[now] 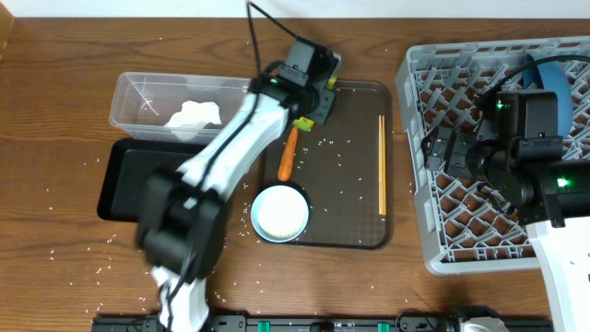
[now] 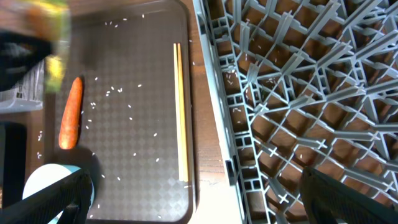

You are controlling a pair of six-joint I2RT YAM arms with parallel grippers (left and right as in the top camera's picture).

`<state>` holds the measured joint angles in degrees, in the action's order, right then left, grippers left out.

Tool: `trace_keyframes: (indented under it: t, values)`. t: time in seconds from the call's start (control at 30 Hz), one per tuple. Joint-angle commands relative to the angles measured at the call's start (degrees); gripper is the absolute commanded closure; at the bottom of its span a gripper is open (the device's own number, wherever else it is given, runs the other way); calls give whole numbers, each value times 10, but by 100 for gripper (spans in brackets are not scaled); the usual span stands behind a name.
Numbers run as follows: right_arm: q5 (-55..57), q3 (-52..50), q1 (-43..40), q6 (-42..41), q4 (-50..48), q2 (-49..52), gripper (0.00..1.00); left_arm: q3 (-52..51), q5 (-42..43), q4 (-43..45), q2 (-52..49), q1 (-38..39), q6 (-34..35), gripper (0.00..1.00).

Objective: Sort waste into correct bins and load items into the dishwasher rack

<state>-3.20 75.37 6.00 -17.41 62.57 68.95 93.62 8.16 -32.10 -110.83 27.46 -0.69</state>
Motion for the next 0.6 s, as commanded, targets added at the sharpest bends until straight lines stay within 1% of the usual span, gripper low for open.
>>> trace_keyframes:
  t: [0.0,0.07,0.13,0.23,0.27,0.3,0.4,0.43,0.47,0.5,0.57]
  values:
    - [2,3,0,-4,1,1,1,4,-80,-45,57,-14,62,94]
    - [2,3,0,-4,1,1,1,4,-150,-82,73,-26,119,94]
    - [2,3,0,-4,1,1,1,3,-192,-103,75,-44,177,94]
    - [2,3,0,-4,0,1,1,-7,-198,-96,64,-77,301,94]
    - [2,3,0,-4,1,1,1,-12,-198,-88,59,-89,333,94]
    - [1,3,0,-4,2,1,1,-16,-198,-80,54,-98,348,94]
    - [-1,3,0,-4,10,1,1,-18,-193,-73,47,-120,357,94]
    - [-1,3,0,-4,13,1,1,-18,-181,-72,47,-124,357,94]
    - [-1,3,0,-3,15,1,1,-18,-148,-69,48,-127,346,94]
    - [-1,3,0,-3,16,1,1,-18,-100,-63,49,-127,311,94]
    - [-1,3,0,-4,15,1,1,-18,17,-56,49,-118,218,93]
